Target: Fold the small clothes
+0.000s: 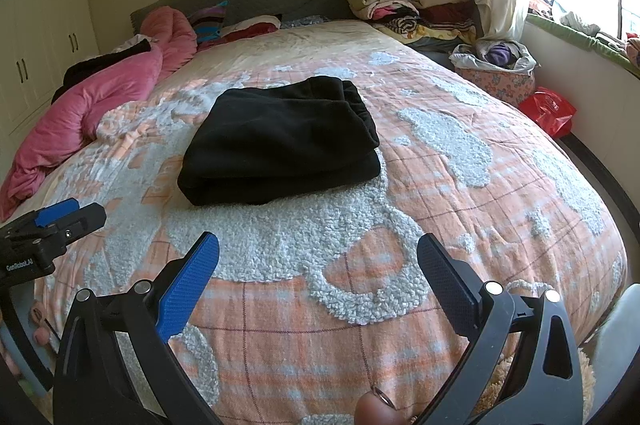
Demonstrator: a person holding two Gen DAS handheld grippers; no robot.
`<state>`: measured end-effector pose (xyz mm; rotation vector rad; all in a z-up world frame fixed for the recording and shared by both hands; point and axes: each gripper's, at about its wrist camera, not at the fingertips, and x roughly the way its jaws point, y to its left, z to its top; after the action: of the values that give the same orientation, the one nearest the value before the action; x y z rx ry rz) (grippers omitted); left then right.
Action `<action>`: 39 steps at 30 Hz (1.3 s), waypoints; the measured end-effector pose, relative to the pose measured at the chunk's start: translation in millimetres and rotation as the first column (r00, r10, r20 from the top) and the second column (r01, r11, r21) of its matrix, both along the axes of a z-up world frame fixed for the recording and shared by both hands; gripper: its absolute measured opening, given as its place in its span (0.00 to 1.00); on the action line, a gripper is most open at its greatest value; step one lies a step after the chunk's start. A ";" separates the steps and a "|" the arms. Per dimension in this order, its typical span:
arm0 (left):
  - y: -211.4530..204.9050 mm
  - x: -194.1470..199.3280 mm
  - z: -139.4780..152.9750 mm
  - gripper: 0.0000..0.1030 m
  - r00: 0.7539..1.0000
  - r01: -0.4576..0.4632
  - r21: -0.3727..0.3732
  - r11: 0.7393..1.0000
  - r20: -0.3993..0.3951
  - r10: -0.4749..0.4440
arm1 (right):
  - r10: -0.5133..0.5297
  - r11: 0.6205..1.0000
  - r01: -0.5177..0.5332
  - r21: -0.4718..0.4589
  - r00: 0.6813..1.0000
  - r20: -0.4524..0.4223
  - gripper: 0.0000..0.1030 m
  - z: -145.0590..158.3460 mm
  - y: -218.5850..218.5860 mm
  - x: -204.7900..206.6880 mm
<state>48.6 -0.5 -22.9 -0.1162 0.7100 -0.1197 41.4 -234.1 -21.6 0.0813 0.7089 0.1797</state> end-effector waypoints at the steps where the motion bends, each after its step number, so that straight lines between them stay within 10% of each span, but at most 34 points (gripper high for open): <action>1: 0.1 0.1 0.1 0.91 1.000 0.000 -0.001 1.000 0.000 0.000 | 0.000 1.000 0.000 0.001 1.000 0.000 0.96 0.5 0.3 -0.1; 39: 2.5 4.5 -1.0 0.91 0.999 -0.026 0.037 0.999 -0.018 0.027 | -0.048 0.999 0.048 0.024 0.999 -0.009 0.96 -2.2 -16.4 -7.3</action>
<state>53.1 2.0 -23.9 -0.0916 0.7290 -0.0805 34.1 -250.5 -23.8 0.1224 0.7126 0.1418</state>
